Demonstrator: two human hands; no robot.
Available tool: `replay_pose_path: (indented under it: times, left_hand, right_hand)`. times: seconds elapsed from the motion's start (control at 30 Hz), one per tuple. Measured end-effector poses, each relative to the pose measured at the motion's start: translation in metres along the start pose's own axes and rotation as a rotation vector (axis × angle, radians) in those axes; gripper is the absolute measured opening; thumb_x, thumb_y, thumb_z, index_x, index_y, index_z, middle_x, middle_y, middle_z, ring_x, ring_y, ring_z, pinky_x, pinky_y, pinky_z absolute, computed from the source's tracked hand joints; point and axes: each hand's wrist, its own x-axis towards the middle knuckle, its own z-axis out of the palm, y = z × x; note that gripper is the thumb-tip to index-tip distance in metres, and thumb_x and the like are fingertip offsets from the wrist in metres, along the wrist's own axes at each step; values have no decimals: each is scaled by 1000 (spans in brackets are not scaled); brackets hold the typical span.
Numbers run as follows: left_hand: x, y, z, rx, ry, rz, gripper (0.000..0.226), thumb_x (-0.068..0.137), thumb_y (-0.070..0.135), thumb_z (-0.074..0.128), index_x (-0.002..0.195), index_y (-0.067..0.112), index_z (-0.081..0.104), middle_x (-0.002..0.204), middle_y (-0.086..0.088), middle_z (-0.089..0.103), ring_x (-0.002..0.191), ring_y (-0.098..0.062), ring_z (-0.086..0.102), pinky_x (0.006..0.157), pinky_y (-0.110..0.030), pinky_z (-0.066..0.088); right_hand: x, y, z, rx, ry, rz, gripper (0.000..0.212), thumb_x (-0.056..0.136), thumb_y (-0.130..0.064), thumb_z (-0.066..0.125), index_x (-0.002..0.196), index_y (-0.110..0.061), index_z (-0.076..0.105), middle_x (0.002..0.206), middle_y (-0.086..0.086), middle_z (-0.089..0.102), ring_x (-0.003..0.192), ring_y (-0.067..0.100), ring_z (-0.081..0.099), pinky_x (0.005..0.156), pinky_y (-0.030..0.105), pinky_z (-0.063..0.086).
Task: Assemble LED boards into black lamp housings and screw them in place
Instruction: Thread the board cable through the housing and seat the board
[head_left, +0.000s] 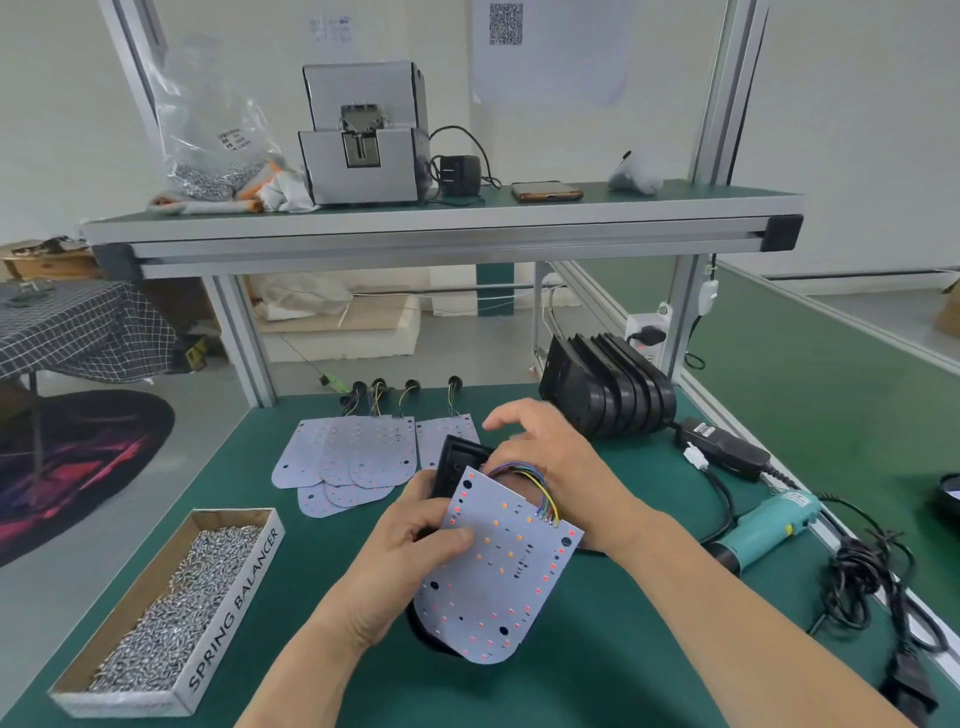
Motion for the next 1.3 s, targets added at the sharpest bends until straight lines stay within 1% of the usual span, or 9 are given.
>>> replay_pose_path:
  times: [0.1, 0.27, 0.33, 0.47, 0.63, 0.77, 1.13, 1.23, 1.3]
  left_hand:
    - [-1, -1, 1, 26, 29, 6, 46, 66, 41, 62, 87, 3, 76, 113, 2, 54, 110, -15, 56, 89, -22, 45]
    - [-4, 5, 4, 148, 13, 76, 38, 68, 38, 55, 86, 16, 79, 119, -4, 50, 115, -12, 54, 91, -18, 45]
    - [-6, 8, 7, 195, -5, 92, 27, 68, 38, 53, 74, 25, 76, 117, -3, 49, 112, -13, 54, 84, -14, 43]
    - [-6, 8, 12, 224, 2, 111, 24, 68, 37, 52, 64, 18, 66, 111, -2, 47, 105, -18, 54, 79, -14, 42]
    - [-3, 5, 3, 308, -10, 154, 49, 66, 39, 50, 73, -9, 61, 111, -4, 46, 103, -21, 53, 81, -26, 42]
    - [-3, 6, -1, 331, 2, 148, 52, 64, 39, 50, 75, -11, 62, 110, -7, 47, 103, -26, 53, 85, -39, 45]
    - [-1, 2, 4, 390, -4, 192, 42, 68, 37, 49, 66, -5, 55, 104, -8, 47, 90, -31, 50, 73, -31, 40]
    - [-1, -2, -2, 320, 35, 163, 29, 67, 34, 51, 59, 6, 51, 100, 2, 50, 89, -24, 52, 71, -27, 37]
    - [0, -6, -8, 270, 121, 143, 32, 66, 36, 52, 58, 5, 50, 90, 12, 48, 81, -16, 48, 66, -22, 34]
  right_hand:
    - [-5, -1, 8, -1, 24, 11, 16, 87, -6, 68, 95, -19, 67, 127, -13, 50, 94, 20, 59, 80, 44, 50]
    - [-6, 4, 7, 73, 34, 172, 40, 81, -38, 68, 115, -35, 46, 104, -14, 62, 79, 12, 62, 78, 37, 54]
    - [-2, 6, 6, 10, 8, 159, 23, 81, -26, 70, 99, -32, 58, 81, -13, 63, 70, 15, 59, 68, 39, 52]
    - [2, 2, 11, -57, 68, 230, 19, 70, -24, 62, 76, -26, 44, 66, -11, 47, 63, 14, 36, 58, 33, 38]
    - [-1, 0, 2, 116, -80, 160, 24, 80, 6, 67, 92, -15, 64, 88, -2, 56, 75, 23, 54, 70, 35, 45]
    - [-2, -1, -3, 180, -119, 80, 14, 89, -3, 73, 102, -6, 68, 97, 9, 58, 79, 14, 55, 74, 26, 47]
    - [1, 7, 13, 180, 9, 225, 11, 84, -5, 77, 91, -11, 71, 88, -3, 59, 73, 31, 57, 71, 37, 51]
    - [2, 8, -2, 338, -152, 283, 24, 88, -11, 78, 111, -12, 70, 108, 5, 71, 98, 25, 68, 91, 47, 53]
    - [-3, 9, -18, 433, -82, 301, 31, 91, -8, 73, 120, -17, 68, 121, 1, 68, 110, 12, 64, 98, 43, 50]
